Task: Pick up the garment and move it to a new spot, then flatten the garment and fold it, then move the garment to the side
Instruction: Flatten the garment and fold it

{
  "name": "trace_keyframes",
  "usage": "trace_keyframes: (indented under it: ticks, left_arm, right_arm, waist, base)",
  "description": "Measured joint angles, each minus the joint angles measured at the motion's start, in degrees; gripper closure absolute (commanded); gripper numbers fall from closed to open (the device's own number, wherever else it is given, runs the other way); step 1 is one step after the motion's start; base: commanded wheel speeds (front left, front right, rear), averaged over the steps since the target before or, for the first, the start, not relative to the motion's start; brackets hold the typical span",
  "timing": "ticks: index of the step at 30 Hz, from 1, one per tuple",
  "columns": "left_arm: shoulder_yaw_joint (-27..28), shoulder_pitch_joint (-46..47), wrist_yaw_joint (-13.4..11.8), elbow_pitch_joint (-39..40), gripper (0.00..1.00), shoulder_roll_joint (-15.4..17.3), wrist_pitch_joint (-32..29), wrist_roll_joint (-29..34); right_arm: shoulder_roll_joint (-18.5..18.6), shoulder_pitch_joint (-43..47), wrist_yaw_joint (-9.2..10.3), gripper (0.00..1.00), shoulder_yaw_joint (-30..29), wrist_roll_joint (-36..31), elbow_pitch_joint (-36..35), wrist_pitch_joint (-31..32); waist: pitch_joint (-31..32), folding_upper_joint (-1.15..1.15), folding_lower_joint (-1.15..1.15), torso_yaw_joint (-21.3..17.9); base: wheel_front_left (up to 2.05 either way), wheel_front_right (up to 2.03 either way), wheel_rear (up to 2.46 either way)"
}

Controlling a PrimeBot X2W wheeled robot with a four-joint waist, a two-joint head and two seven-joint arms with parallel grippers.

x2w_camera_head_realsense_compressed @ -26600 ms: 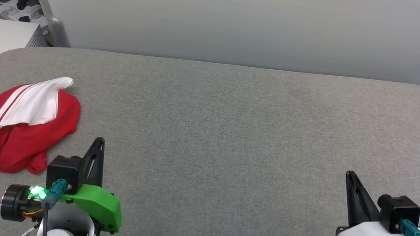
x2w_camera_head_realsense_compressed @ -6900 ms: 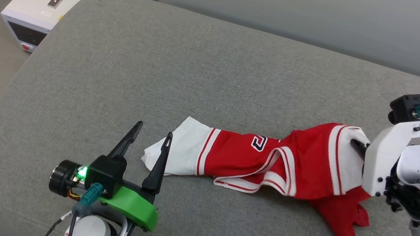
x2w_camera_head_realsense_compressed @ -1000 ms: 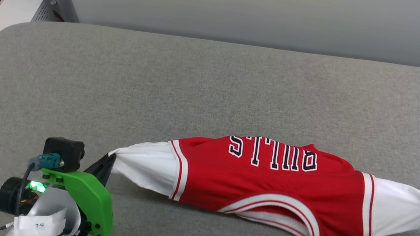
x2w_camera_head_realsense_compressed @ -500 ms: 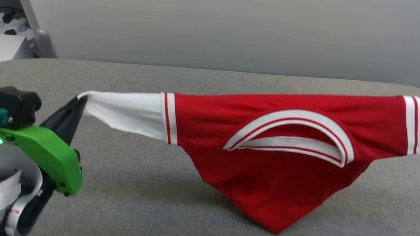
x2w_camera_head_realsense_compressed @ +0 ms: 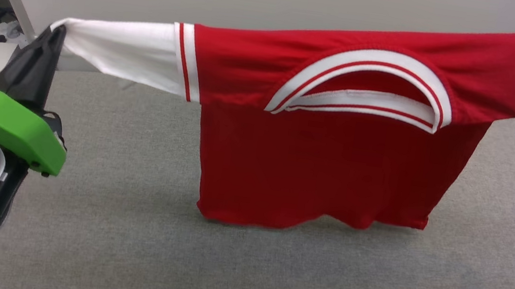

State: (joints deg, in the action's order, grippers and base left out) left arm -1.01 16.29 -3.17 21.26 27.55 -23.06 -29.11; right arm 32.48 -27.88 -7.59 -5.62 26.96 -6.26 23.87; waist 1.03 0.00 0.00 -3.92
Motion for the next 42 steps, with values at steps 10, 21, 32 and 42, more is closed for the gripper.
trace_keyframes:
  ticks: [10,21,32,42]
  left_arm:
    - [0.8,12.1,3.1,-4.5,1.00,2.8,-0.2,-1.8]
    - [-1.6,35.5,7.5,-15.2,1.00,6.6,1.9,-0.1]
    - [-4.8,61.4,9.0,-32.8,1.00,4.8,13.5,4.6]
    - [-6.6,68.0,9.7,-48.9,1.00,1.7,26.9,6.0]
  right_arm:
    - [0.1,-11.6,0.00,1.00,3.0,0.1,4.8,-0.5]
    - [0.1,-33.7,-0.01,1.00,7.8,-2.7,16.2,-4.8]
    - [-4.5,-56.9,-0.02,1.00,8.0,-9.7,30.8,-14.4]
    - [-7.8,-62.7,-0.02,1.00,9.5,-12.7,42.0,-23.4]
  waist:
    - [-5.7,0.00,0.00,0.4]
    - [-16.7,0.00,0.00,1.2]
    - [-28.9,0.00,0.01,1.9]
    - [-37.2,0.00,0.02,3.3]
  base:
    - [0.00,0.00,0.00]
    - [0.00,0.00,0.00]
    - [0.00,0.00,0.00]
    - [0.00,0.00,0.00]
